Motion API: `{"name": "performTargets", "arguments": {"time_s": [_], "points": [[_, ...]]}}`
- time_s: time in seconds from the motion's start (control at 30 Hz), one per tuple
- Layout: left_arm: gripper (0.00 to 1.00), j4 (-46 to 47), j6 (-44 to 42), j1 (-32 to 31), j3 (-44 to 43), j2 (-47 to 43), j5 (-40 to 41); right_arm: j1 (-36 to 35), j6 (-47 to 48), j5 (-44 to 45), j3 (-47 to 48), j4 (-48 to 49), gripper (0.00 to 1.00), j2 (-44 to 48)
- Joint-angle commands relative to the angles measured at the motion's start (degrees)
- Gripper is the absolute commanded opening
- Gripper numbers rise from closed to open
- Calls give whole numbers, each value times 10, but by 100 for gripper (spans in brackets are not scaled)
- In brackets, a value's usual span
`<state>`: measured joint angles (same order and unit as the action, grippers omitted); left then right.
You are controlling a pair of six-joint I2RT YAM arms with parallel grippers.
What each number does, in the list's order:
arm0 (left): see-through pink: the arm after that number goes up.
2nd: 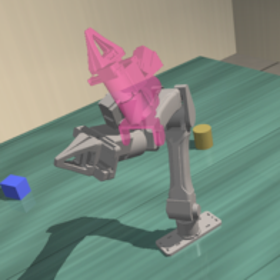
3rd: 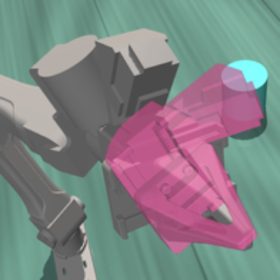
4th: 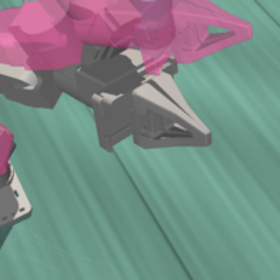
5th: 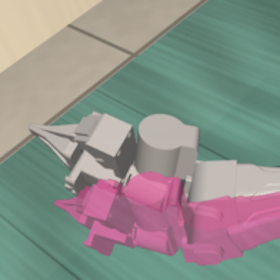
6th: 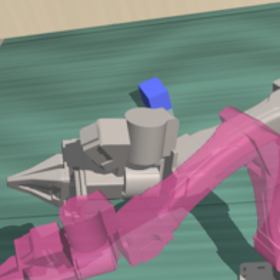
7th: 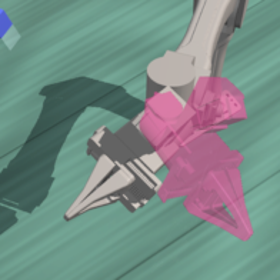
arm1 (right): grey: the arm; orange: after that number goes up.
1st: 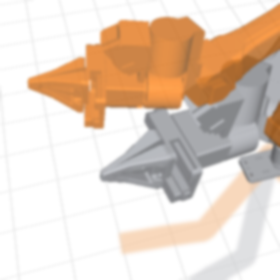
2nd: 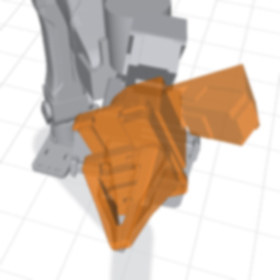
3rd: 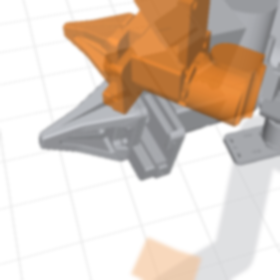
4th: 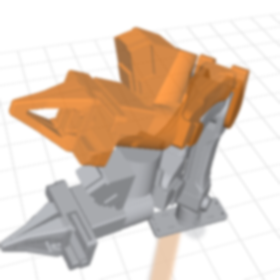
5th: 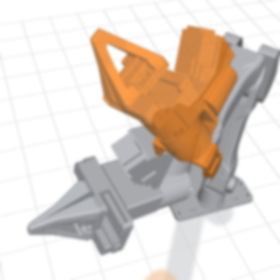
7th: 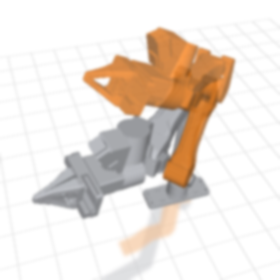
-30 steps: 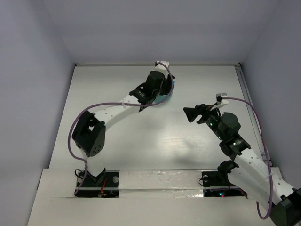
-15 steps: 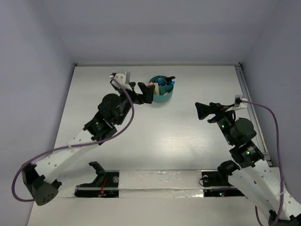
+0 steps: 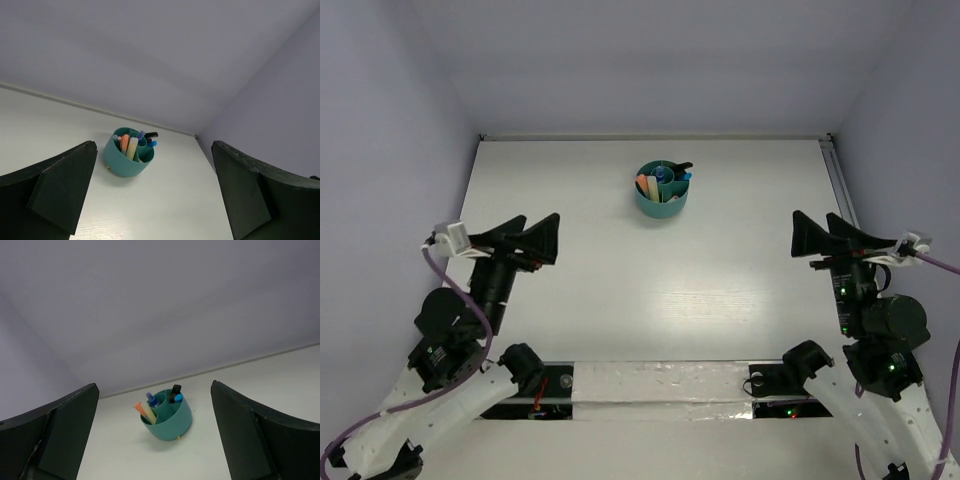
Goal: Sort the stationery into containers
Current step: Reset both arms
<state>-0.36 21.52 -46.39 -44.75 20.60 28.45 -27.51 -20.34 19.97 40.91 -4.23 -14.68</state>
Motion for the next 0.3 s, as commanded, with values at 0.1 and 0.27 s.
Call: {"name": "performTargets", "arguments": {"time_s": [0.1,0.27], "points": [[99,-49,0,1,-5,-7,30,-5,-3,31,2,-14,100,-54],[99,-65,10,1,-16,24,33,-5,-3,35,17,-20,100,-83]]}}
